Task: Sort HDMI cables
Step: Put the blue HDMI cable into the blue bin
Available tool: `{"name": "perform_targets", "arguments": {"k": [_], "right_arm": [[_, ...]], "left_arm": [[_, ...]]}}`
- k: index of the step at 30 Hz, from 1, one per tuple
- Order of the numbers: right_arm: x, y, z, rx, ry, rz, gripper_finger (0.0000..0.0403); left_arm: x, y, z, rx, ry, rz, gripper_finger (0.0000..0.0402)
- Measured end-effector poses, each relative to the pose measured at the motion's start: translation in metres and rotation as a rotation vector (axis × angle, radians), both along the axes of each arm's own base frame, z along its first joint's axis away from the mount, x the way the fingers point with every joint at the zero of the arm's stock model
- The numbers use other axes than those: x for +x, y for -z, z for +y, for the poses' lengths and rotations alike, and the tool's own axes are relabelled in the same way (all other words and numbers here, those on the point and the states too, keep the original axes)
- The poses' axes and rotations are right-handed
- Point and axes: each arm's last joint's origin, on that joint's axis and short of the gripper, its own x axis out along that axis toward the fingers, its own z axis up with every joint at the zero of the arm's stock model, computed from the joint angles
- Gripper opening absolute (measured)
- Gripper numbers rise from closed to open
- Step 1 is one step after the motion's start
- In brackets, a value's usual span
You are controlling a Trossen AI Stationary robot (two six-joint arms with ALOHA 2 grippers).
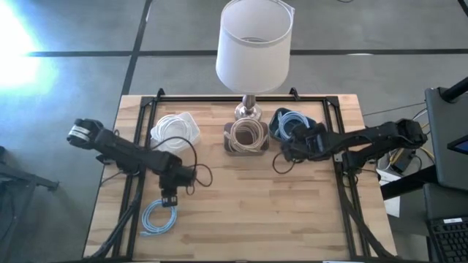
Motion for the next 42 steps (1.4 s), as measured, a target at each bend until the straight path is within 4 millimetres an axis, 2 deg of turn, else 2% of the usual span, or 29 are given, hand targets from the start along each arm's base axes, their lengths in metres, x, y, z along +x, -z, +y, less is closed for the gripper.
{"name": "perform_targets", "arguments": {"k": [4, 9, 16, 21, 26, 33, 37, 42], "right_arm": [[0.007, -0.002, 0.005, -0.007, -0.063, -0.035, 0.0192], [0.017, -0.005, 0.009, -0.022, -0.130, -0.095, 0.0192], [0.024, -0.009, 0.010, -0.016, -0.173, -0.144, 0.0192], [0.026, -0.008, 0.011, 0.043, -0.201, -0.168, 0.0192], [0.032, -0.010, 0.014, 0.100, -0.263, -0.213, 0.0192], [0.043, -0.018, 0.015, 0.060, -0.359, -0.272, 0.0192], [0.046, -0.021, 0.015, 0.044, -0.377, -0.302, 0.0192], [0.047, -0.021, 0.016, 0.063, -0.395, -0.316, 0.0192]], "left_arm": [[-0.009, 0.007, -0.012, -0.010, -0.008, 0.070, 0.0059], [-0.019, 0.015, -0.020, 0.016, 0.018, 0.108, 0.0098], [-0.023, 0.025, -0.025, 0.062, 0.054, 0.057, 0.0164], [-0.026, 0.040, -0.026, 0.020, -0.009, 0.032, 0.0180], [-0.025, 0.044, -0.027, -0.034, -0.023, 0.012, 0.0150], [-0.015, 0.037, -0.029, 0.016, -0.050, -0.071, 0.0024], [-0.001, 0.022, -0.031, 0.119, -0.025, -0.203, 0.0023], [0.025, -0.013, -0.034, 0.349, 0.014, -0.470, 0.0029]]}}
